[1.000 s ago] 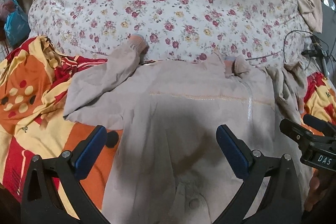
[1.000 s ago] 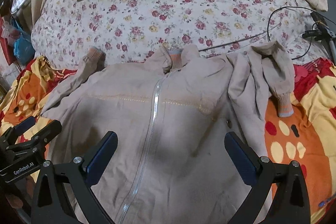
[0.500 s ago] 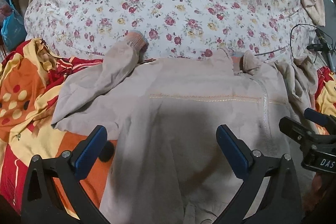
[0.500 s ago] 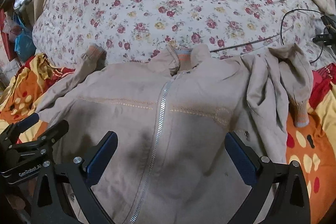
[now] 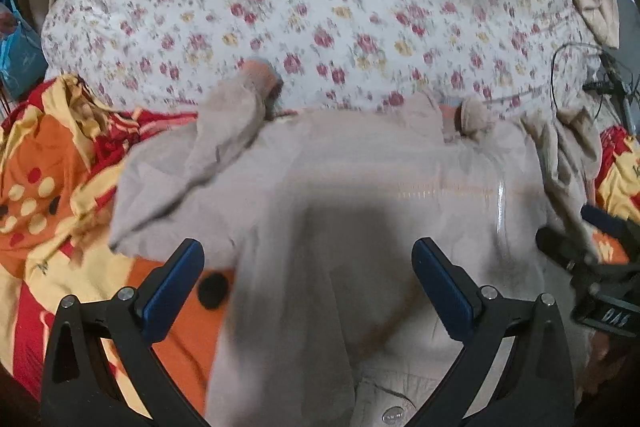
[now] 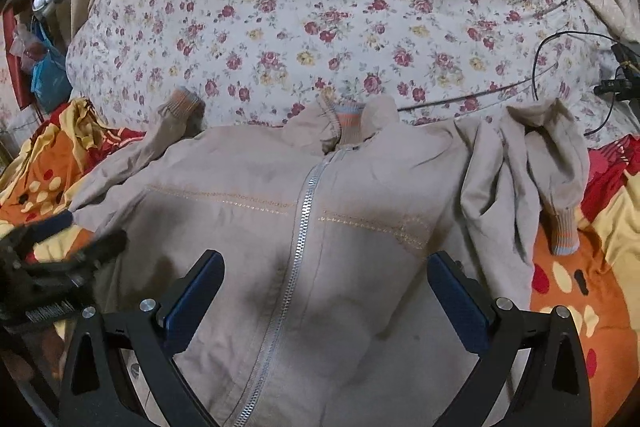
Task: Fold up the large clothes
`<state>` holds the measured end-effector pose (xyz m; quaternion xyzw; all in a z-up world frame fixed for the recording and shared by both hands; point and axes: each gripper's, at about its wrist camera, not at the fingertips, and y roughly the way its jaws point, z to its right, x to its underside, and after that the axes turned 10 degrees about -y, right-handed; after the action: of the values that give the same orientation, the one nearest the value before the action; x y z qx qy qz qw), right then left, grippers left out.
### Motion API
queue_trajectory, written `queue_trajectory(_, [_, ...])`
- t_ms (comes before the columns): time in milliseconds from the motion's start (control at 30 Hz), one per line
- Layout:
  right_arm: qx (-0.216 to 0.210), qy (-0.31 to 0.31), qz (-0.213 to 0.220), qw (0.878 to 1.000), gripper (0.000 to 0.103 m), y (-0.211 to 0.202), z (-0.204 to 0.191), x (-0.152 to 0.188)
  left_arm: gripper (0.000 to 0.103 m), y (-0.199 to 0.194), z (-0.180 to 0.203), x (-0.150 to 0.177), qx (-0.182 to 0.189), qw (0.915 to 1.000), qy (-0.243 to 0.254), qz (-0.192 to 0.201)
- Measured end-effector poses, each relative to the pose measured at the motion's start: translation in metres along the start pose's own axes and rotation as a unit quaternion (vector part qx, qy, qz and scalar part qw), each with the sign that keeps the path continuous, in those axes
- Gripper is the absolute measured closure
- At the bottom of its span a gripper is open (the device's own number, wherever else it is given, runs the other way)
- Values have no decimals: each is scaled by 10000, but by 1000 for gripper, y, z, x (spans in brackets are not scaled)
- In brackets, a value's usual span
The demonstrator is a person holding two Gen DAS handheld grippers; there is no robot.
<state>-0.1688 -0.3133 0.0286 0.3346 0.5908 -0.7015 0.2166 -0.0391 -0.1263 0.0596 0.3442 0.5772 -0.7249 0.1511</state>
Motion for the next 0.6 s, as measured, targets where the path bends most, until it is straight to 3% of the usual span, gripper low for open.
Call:
queue_trajectory(133, [17,66,-22,10000,2,4,2,1,0,2,-5,0,-39,9998,-17,196])
queue_trajectory(300, [-12,67,-169,9998,2,13,0,5,0,25,-4,14,183,9994,-78,-283])
queue_trajectory(600, [-95,66,-176,9998,7,15,-2,7,0,23,-18,7,-44,9997,-258,-13])
